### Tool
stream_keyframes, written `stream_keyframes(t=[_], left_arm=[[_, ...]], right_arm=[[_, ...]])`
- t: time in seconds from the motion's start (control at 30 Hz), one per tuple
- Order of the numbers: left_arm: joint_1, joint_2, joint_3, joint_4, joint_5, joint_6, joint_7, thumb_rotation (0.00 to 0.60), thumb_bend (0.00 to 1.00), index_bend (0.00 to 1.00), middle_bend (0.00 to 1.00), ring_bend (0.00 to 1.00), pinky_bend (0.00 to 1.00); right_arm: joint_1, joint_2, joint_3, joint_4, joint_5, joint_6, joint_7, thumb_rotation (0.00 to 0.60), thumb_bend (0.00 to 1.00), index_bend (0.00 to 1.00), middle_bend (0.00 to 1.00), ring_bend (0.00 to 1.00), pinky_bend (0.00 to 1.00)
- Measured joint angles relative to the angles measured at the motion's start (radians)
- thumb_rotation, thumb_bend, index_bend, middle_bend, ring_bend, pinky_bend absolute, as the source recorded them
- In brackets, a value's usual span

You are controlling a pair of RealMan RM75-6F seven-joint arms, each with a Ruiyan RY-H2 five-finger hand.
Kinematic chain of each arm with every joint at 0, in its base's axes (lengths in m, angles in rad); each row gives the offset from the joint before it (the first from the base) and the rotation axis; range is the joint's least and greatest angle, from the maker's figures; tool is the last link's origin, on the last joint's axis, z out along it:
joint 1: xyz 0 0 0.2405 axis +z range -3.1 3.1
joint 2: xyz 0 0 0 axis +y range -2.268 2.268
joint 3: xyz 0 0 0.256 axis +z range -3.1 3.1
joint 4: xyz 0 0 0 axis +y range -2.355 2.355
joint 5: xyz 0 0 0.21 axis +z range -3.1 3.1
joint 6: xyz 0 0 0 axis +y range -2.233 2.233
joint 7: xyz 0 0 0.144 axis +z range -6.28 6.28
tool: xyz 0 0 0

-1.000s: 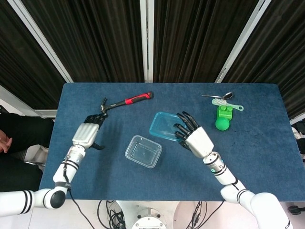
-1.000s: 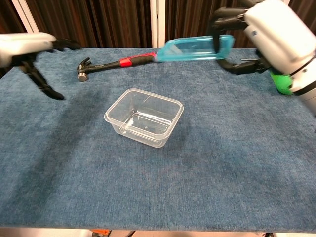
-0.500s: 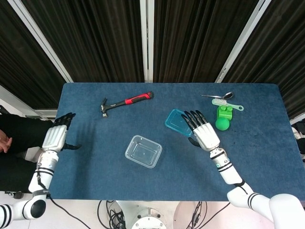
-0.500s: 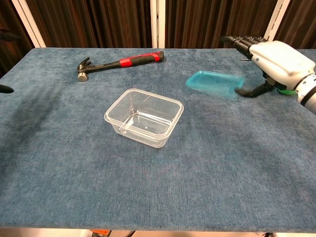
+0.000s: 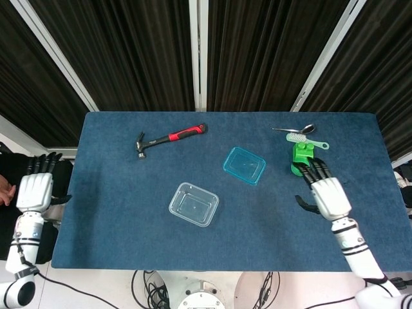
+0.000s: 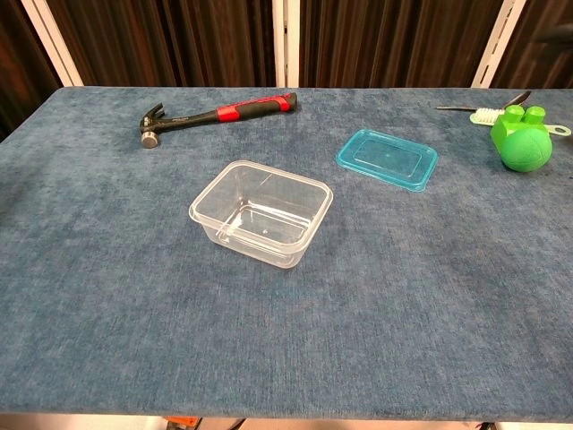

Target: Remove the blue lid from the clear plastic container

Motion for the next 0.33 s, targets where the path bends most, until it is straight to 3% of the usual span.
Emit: stream_keyframes(t=[0.17, 0.33], left_arm=[[0.096, 0.002, 0.018, 0.023, 0.051, 0.075, -0.084, 0.600, 0.00, 0.09, 0.05, 0.00, 0.01], [0.182, 0.010, 0.044, -0.023, 0.110, 0.171, -0.088, 0.600, 0.00, 0.09, 0.05, 0.00, 0.00]], right_arm=[[-0.099, 0.107, -0.027, -0.068, 0.020, 0.048, 0.056, 0.600, 0.24, 0.07, 0.12, 0.00, 0.02], [-0.182, 0.137, -0.058, -0.093, 0.001, 0.123, 0.107, 0.600, 0.25, 0.05, 0.10, 0.00, 0.00]])
